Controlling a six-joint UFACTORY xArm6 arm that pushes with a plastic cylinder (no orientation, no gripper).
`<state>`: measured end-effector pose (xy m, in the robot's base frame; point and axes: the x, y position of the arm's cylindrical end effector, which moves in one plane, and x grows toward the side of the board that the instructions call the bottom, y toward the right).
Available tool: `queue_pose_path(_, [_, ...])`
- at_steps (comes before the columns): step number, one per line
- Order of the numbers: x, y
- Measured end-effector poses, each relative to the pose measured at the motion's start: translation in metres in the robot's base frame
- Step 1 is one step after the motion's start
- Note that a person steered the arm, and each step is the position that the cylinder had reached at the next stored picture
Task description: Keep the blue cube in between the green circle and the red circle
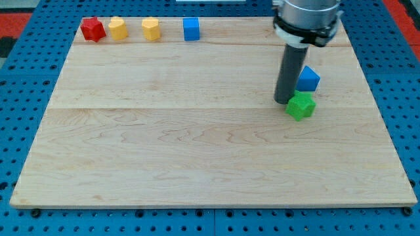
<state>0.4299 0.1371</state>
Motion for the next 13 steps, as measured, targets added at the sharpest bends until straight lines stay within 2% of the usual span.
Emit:
queue_pose_path(1, [0.001,0.018])
queue_pose_path(3, [-0.037,-0.097])
queue_pose_path(6, [-0.091,-0.076])
queue_pose_path(10, [-0.113,-0.074])
queue_pose_path(13, [-0.222,-0.089])
